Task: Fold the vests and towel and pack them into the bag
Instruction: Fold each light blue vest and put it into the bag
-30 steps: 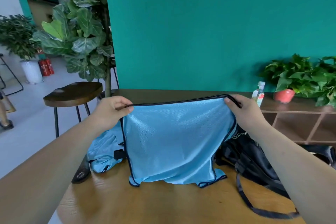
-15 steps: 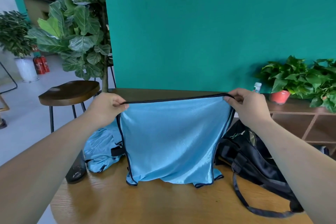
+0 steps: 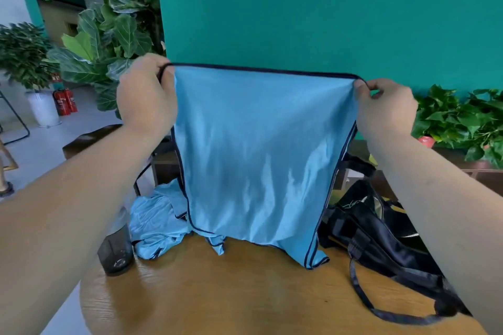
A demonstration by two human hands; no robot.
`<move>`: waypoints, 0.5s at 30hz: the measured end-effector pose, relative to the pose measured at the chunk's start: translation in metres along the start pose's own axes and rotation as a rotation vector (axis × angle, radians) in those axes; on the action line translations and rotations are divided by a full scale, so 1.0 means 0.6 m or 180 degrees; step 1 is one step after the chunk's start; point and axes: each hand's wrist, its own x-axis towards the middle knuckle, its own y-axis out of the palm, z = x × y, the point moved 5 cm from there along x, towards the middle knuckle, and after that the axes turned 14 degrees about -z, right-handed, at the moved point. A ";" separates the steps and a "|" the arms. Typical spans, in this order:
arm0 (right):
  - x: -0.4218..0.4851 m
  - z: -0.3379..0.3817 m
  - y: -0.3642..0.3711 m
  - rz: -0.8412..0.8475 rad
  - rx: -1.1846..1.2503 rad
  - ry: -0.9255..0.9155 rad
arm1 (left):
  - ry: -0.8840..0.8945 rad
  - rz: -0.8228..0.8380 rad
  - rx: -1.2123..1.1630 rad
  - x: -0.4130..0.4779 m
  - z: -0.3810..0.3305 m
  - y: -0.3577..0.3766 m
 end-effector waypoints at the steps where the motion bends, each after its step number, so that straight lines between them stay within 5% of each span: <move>1: 0.004 0.007 -0.009 -0.0126 0.0134 0.0054 | 0.0070 -0.0128 -0.0144 0.009 -0.009 -0.007; 9: 0.050 0.065 -0.058 -0.1032 0.0756 0.0065 | 0.0412 -0.1053 -0.0872 0.074 -0.060 -0.046; 12: 0.063 0.052 -0.024 -0.0586 0.0481 0.0063 | 0.0267 -0.0514 -0.0336 0.081 -0.035 -0.011; 15: 0.061 0.011 0.041 0.0741 -0.0459 0.0077 | -0.0161 0.0818 0.0468 0.066 0.017 0.050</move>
